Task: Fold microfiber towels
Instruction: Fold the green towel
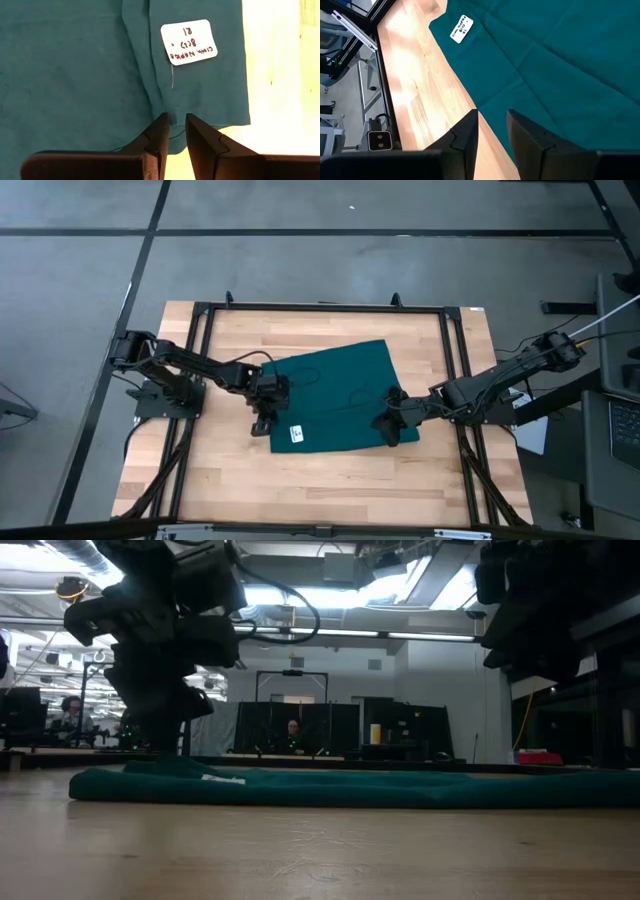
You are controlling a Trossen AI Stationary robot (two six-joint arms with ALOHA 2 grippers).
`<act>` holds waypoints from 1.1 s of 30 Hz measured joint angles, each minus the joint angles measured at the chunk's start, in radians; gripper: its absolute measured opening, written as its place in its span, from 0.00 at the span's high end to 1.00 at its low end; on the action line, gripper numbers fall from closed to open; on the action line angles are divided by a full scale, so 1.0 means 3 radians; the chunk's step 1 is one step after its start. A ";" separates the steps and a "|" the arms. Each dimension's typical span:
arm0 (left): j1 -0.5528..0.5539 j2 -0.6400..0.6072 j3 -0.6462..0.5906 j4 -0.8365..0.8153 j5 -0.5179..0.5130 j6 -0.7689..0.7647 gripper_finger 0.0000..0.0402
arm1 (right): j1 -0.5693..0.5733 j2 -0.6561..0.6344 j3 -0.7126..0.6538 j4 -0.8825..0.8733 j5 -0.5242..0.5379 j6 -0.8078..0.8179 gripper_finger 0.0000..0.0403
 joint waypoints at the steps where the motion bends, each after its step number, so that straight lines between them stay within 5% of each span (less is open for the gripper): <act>1: 0.0000 0.0000 0.0000 0.0003 -0.0001 -0.0002 0.85 | 0.0000 0.0000 0.0000 0.0000 0.0004 0.0000 0.73; 33: -0.0025 0.0138 -0.0008 0.0066 -0.0012 0.0079 0.85 | -0.0001 0.0000 0.0000 0.0053 -0.0010 0.0025 0.77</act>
